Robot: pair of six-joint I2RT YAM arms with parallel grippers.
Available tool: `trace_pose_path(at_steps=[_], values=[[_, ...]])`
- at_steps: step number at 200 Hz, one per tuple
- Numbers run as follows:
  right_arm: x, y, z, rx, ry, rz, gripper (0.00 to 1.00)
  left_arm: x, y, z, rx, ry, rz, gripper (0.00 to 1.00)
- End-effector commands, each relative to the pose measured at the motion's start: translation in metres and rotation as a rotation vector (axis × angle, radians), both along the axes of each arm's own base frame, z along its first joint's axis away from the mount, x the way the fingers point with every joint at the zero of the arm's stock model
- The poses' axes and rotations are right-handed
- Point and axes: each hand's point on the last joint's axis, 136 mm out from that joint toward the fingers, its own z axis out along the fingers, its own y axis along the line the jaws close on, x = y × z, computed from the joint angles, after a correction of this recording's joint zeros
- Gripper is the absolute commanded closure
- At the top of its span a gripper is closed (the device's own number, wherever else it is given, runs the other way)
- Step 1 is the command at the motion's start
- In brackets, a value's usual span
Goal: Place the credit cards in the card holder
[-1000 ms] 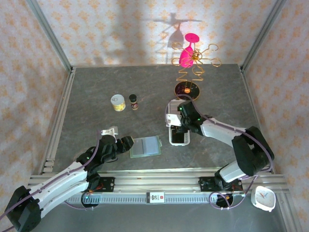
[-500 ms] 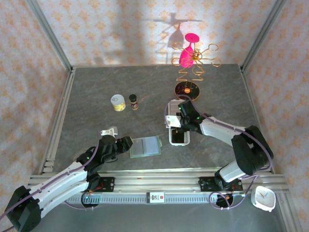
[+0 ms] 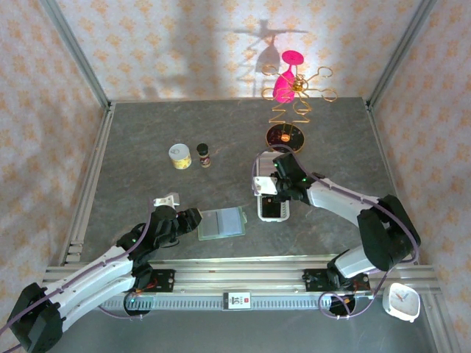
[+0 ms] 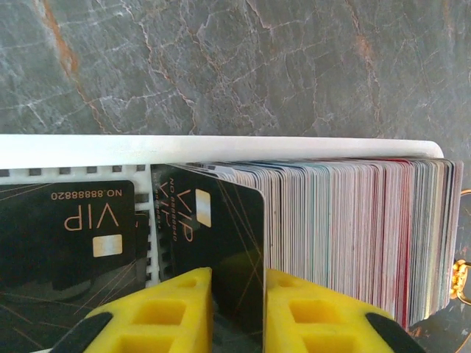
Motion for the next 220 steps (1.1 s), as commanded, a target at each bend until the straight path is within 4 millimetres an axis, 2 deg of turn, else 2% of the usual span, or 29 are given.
trace_pose_path(at_steps=[1, 78, 103, 116, 137, 168, 183, 207, 220], values=[[0.006, -0.003, 0.017, 0.012, -0.055, -0.018, 0.78, -0.001, 0.006, -0.009, 0.012, 0.018, 0.031, 0.57], [0.002, -0.004, 0.026, 0.033, -0.055, -0.027, 0.91, -0.001, 0.004, -0.011, 0.005, 0.025, 0.027, 0.58], [-0.01, 0.0, 0.033, 0.073, 0.002, -0.027, 0.97, -0.001, 0.006, -0.014, 0.019, 0.03, 0.034, 0.58], [-0.02, 0.006, 0.041, 0.126, 0.05, -0.033, 0.99, -0.001, 0.01, -0.017, 0.046, 0.039, 0.041, 0.53], [-0.035, 0.014, 0.058, 0.226, 0.122, -0.059, 1.0, 0.0, 0.012, -0.02, 0.093, 0.057, 0.034, 0.44], [-0.054, 0.02, 0.084, 0.368, 0.176, -0.111, 1.0, 0.0, 0.01, -0.021, 0.126, 0.082, 0.015, 0.43], [-0.061, 0.024, 0.114, 0.49, 0.15, -0.132, 1.0, 0.0, 0.008, -0.022, 0.13, 0.091, 0.005, 0.43], [-0.038, 0.02, 0.171, 0.792, 0.09, -0.396, 1.0, 0.001, 0.005, -0.023, 0.129, 0.098, 0.0, 0.42], [-0.039, 0.024, 0.19, 0.951, 0.164, -0.481, 1.0, 0.003, 0.002, -0.021, 0.135, 0.097, -0.003, 0.41]])
